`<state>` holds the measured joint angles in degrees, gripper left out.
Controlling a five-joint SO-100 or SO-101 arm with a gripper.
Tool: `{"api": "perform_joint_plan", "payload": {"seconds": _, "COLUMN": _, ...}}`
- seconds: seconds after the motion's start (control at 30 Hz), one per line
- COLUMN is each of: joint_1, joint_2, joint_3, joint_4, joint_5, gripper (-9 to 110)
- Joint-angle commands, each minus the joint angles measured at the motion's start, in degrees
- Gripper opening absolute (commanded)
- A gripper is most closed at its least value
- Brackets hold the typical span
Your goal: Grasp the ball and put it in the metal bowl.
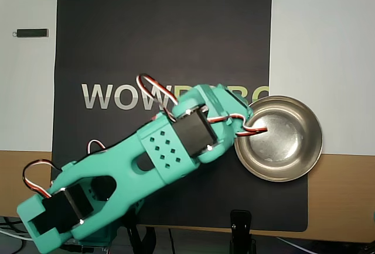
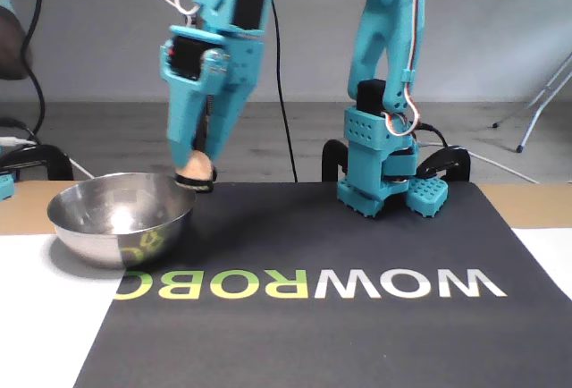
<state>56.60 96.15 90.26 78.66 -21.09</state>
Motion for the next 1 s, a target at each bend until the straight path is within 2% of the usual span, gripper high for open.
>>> {"api": "perform_joint_plan", "payload": {"seconds": 0.0, "joint_1": 1.41, "joint_2": 1.67, "joint_3": -2.64, "joint_4": 0.26, "joint_5": -0.18, "gripper": 25}}
{"api": "perform_joint_plan", "payload": {"seconds": 0.27, "joint_1": 5.54, "joint_2": -1.85, "joint_3": -3.78, "joint_4": 0.26, "joint_5": -0.18, "gripper": 25}}
{"api": "perform_joint_plan", "payload": {"seconds": 0.97, "joint_1": 13.1, "joint_2": -19.6, "joint_3": -20.83, "joint_4": -0.44, "joint_5": -0.18, "gripper": 25}}
